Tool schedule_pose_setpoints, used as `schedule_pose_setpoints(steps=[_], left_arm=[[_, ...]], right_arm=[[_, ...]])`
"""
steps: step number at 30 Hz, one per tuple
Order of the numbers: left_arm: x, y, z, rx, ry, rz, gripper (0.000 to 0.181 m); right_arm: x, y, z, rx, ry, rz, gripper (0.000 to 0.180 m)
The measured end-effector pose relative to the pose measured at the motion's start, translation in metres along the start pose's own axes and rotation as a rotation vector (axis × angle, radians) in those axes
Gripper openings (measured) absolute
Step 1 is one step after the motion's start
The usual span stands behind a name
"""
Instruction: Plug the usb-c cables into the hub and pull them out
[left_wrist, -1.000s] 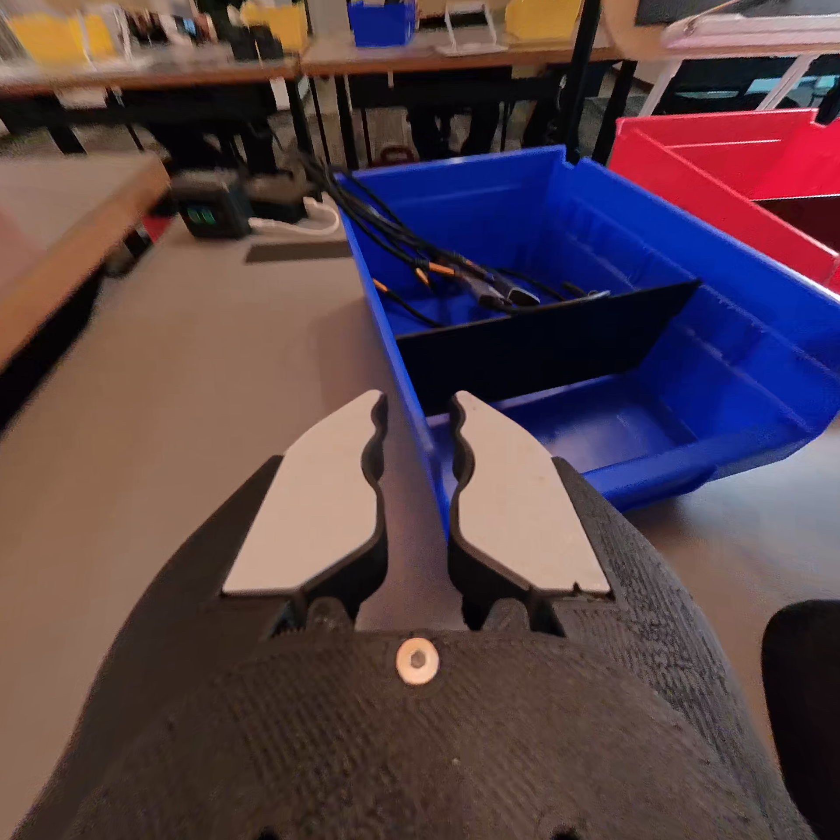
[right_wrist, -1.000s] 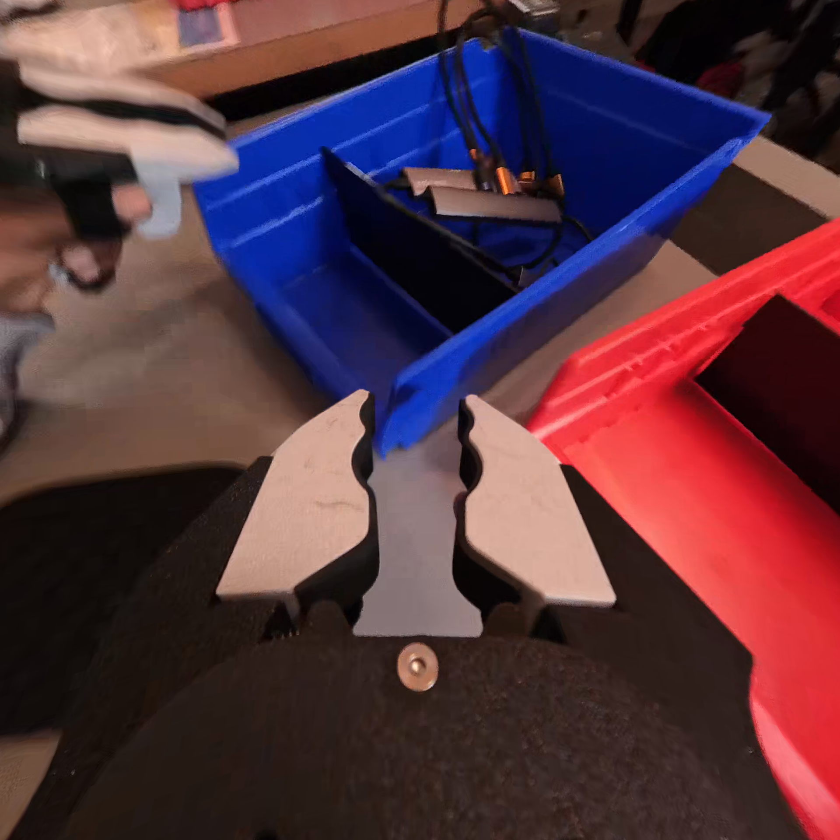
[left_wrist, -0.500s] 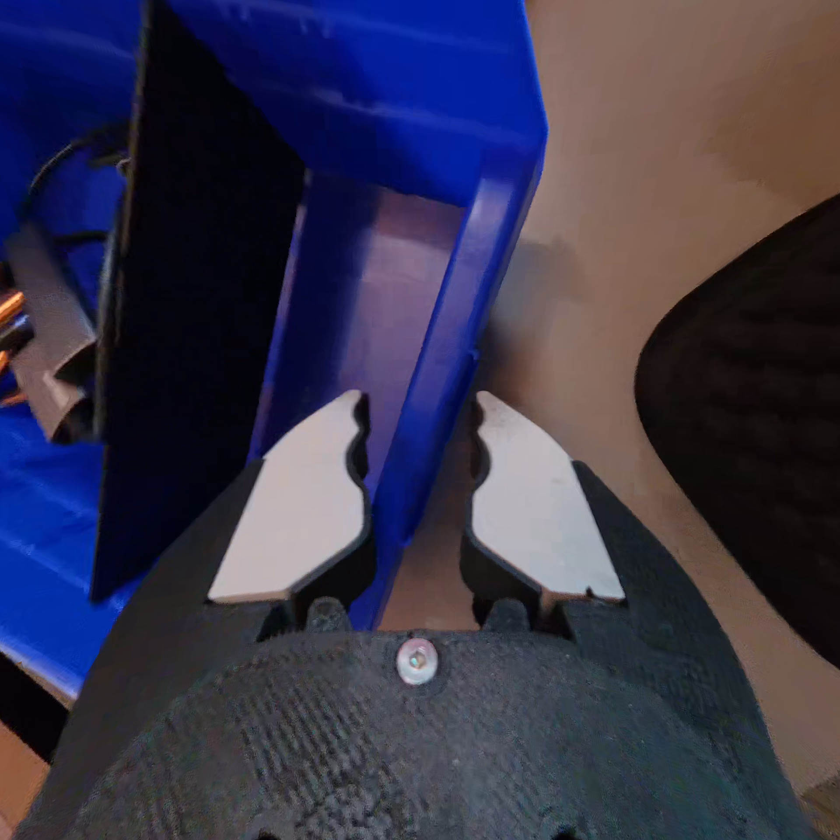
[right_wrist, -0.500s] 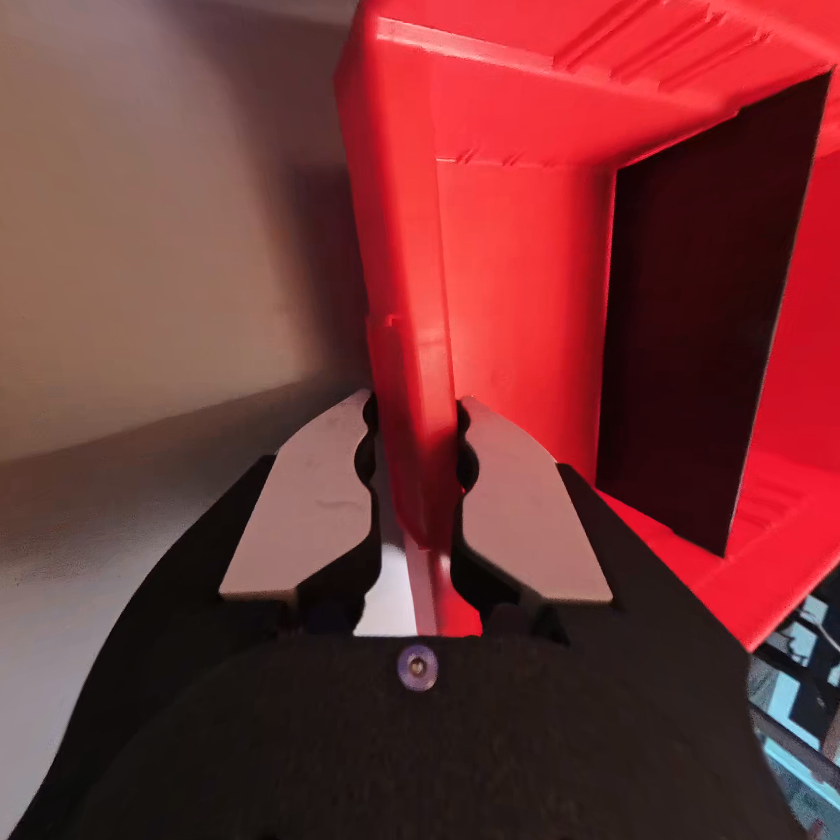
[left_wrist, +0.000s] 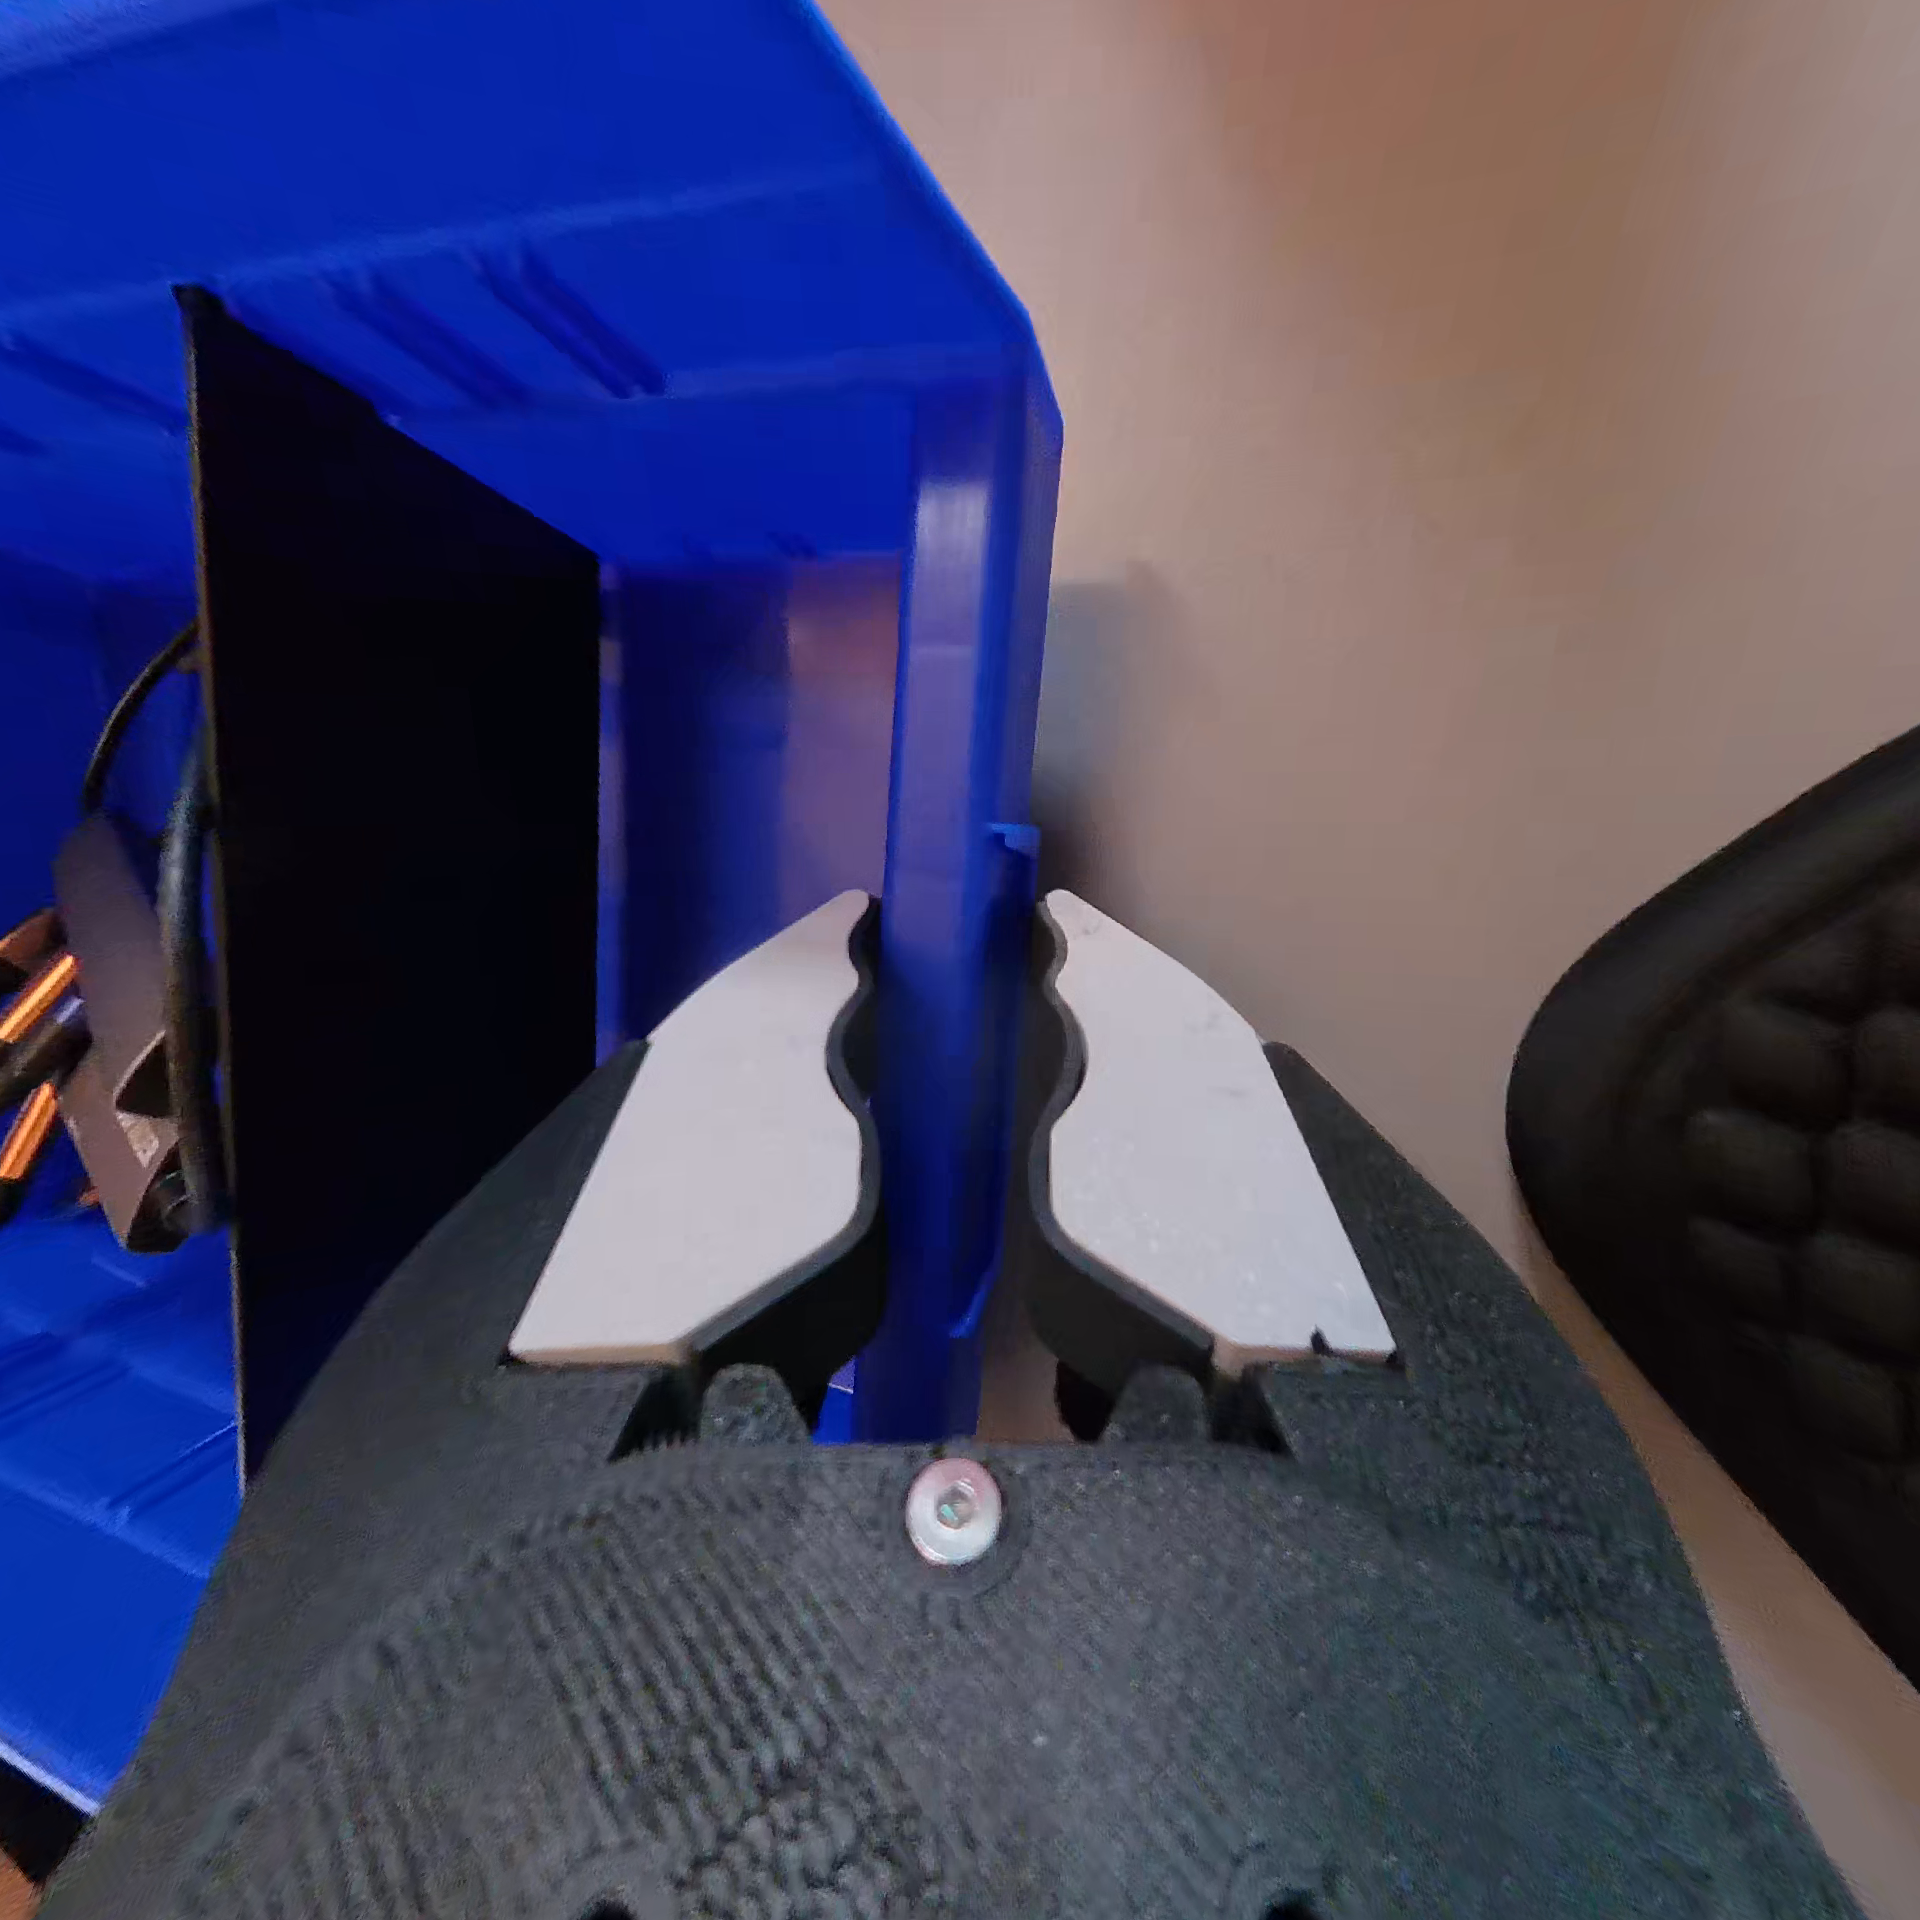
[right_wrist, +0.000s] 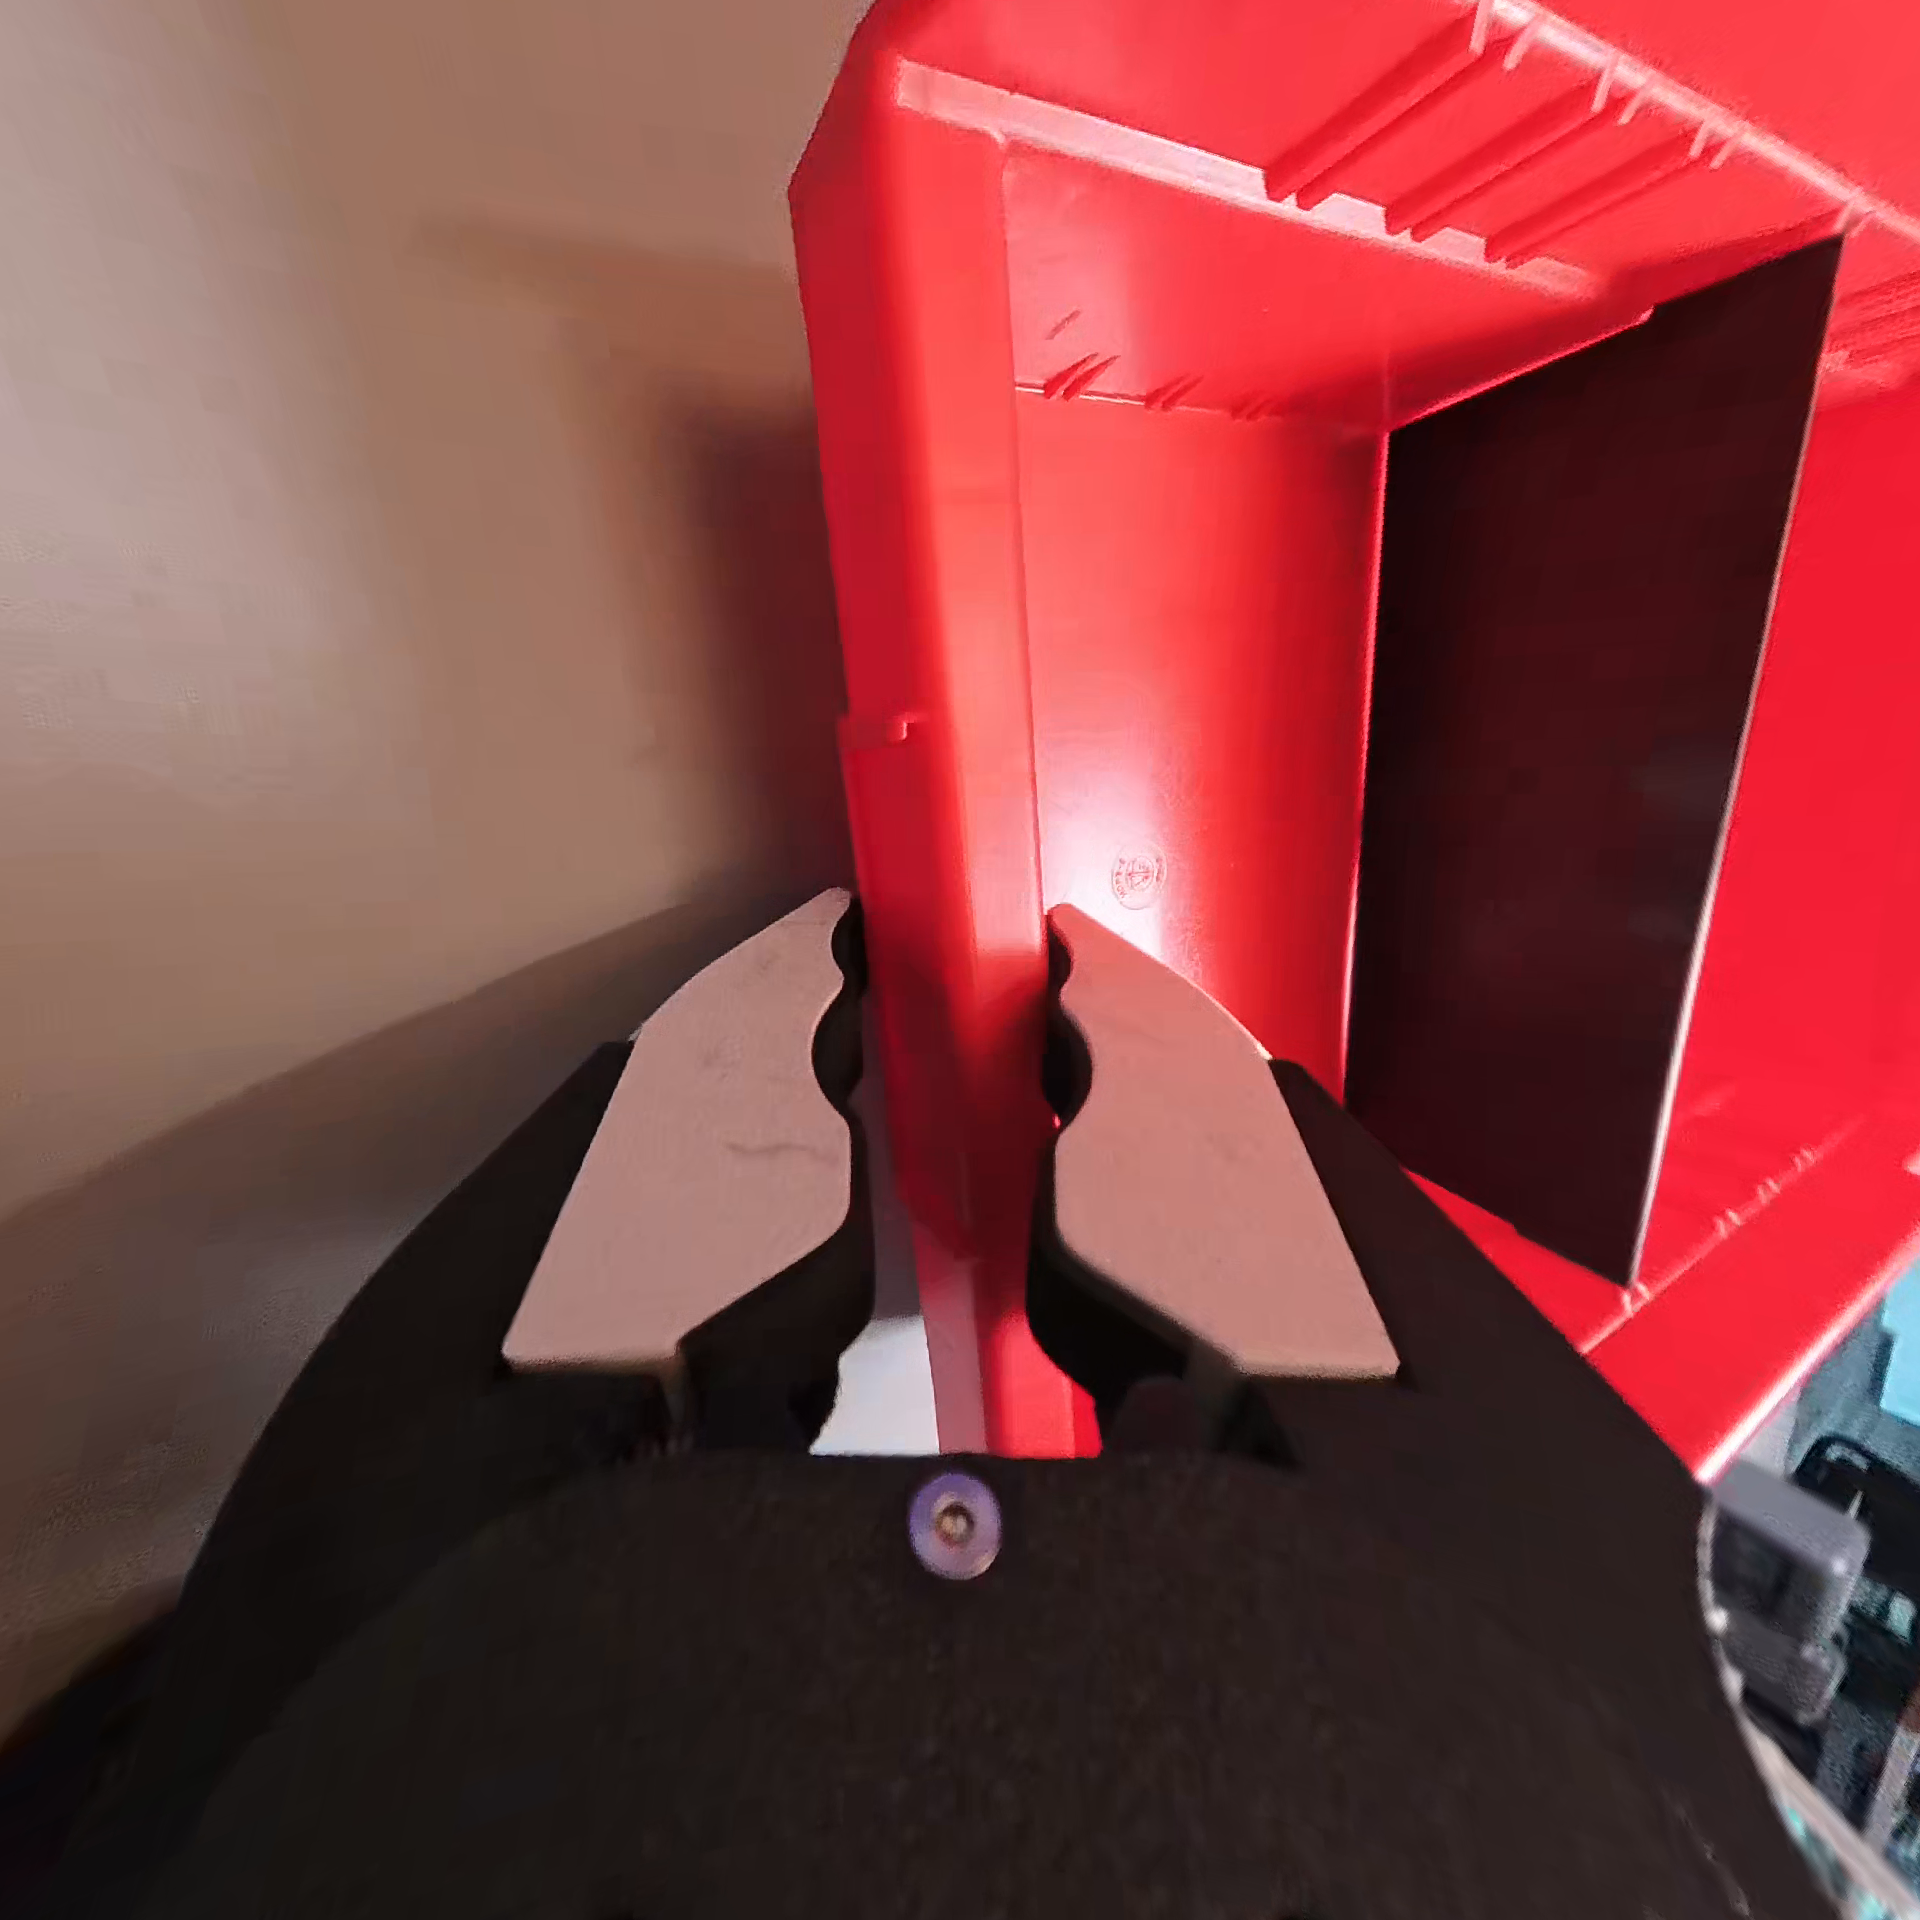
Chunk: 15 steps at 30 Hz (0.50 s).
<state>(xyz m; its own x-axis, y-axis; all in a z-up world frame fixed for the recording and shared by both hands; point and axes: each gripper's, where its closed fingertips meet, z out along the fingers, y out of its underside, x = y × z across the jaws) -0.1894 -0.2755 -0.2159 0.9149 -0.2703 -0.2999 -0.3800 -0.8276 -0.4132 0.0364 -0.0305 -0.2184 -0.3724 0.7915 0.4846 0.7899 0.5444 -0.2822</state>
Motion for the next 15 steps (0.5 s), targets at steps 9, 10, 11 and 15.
schedule_pose_setpoints(steps=[9, 10, 11, 15], left_arm=[[-0.020, -0.005, 0.012, 0.005, -0.009, -0.007, 0.027], [-0.023, -0.005, 0.014, 0.008, -0.012, -0.006, 0.027], [-0.027, -0.006, 0.015, 0.011, -0.015, -0.006, 0.027], [-0.042, -0.007, 0.022, 0.015, -0.028, -0.012, 0.027]], right_arm=[[0.052, 0.084, 0.003, -0.097, 0.003, 0.098, 0.031], [0.058, 0.088, 0.006, -0.103, 0.001, 0.103, 0.031], [0.065, 0.093, 0.008, -0.106, 0.003, 0.108, 0.031], [0.092, 0.106, 0.019, -0.116, 0.040, 0.139, 0.032]])
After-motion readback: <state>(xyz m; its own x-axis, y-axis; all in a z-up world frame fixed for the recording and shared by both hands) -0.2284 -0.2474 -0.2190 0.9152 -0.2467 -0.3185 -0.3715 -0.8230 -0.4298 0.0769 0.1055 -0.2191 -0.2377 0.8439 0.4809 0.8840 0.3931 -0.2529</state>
